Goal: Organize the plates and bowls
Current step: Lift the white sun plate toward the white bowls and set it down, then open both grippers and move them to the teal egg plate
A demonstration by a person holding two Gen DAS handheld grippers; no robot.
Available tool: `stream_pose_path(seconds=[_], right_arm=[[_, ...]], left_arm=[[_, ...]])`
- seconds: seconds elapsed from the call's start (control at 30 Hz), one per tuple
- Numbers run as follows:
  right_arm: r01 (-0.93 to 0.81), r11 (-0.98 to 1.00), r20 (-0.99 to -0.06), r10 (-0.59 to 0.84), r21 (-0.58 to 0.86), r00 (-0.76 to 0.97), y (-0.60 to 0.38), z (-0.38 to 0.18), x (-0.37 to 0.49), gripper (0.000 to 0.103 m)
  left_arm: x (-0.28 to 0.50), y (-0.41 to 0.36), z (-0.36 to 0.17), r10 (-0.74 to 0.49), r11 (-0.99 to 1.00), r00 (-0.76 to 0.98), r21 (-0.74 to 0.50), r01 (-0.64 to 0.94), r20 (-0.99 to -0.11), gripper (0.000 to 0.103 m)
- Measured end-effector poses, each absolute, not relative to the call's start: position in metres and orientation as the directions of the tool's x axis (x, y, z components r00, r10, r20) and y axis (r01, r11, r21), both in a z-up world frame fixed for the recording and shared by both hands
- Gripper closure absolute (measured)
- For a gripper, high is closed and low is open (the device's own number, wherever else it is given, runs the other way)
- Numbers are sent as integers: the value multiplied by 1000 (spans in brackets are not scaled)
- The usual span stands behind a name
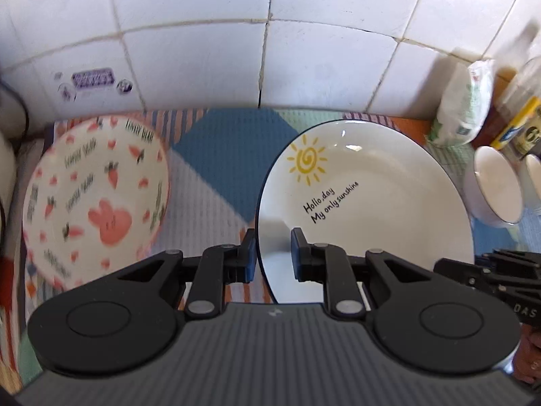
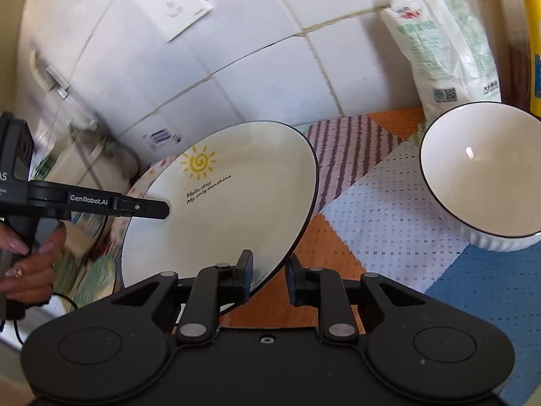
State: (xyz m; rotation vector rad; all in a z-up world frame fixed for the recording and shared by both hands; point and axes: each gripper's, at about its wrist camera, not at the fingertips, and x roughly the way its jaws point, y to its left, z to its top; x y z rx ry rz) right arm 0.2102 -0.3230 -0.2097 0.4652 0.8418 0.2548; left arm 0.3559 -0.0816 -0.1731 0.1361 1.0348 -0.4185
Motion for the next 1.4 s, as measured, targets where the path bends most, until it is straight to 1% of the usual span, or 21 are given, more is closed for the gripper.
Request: stream_pose_path(seconds=[0.07,0.1,0.3,0.43,0.53,0.57,0.6,0.63,0.67,0.7,0.73,0.77,0.87,0.93,1.0,1.07,1.13,1.2,1.4], right_arm=[[-10,865,-664,393,502,637,-322,-213,218,78],[0,859,-670,400,512,625,-323,-215,221,77],[18,865,-697,391,501,601,-332,-226,231,76],[35,893,-726,342,449,596,-335,-225,241,76],[52,927,-775,280,372,567,-329,-225,249,76],[54,935,-786,261,349,561,-325,-225,251,73],[67,937,-792,249,341,557,-322,-225,252,70],[91,932,-794,243,350,557,-322,-224,252,69],[119,924,-792,238,362,562,-322,-224,251,64],[141,916,-789,237,376,566,-322,-223,250,60],[159,911,-784,228,381,577,-322,-221,247,60],[176,908,-779,212,380,591,-321,-218,243,56],[242,871,-746,188,427,639,-320,-206,226,46],[266,844,-721,187,466,667,-316,-199,216,44],[268,845,-709,171,462,684,-309,-186,205,37],[282,858,-705,124,430,698,-300,-172,192,36],[299,846,-689,106,442,717,-291,-164,181,32],[283,847,-683,122,450,720,-283,-160,174,30],[324,859,-694,49,396,718,-244,-142,159,30]], left_arm=[[363,-93,-176,-233,909,445,-31,416,-865,84],[367,-96,-177,-227,906,439,-23,423,-869,84],[387,-108,-194,-244,893,388,-51,447,-889,84],[395,-114,-205,-246,902,372,-70,426,-895,84],[395,-116,-214,-235,903,344,-74,422,-909,84],[395,-115,-215,-234,905,329,-81,418,-915,84],[396,-114,-216,-228,912,299,-95,399,-927,81],[397,-111,-217,-209,921,259,-101,375,-943,80],[397,-107,-214,-205,930,241,-112,349,-949,79],[394,-101,-208,-202,939,253,-114,324,-946,79],[390,-95,-203,-200,945,271,-112,308,-941,78],[385,-90,-197,-198,947,280,-110,301,-939,77],[371,-79,-183,-172,940,310,-62,335,-935,76],[363,-70,-173,-177,932,331,-49,360,-927,76],[356,-63,-164,-164,929,338,-30,370,-927,76],[346,-57,-153,-109,918,367,48,393,-924,75],[337,-52,-145,-82,898,373,93,429,-924,74],[330,-40,-137,-99,879,354,84,469,-930,74],[313,-9,-114,-130,848,331,69,526,-935,71]])
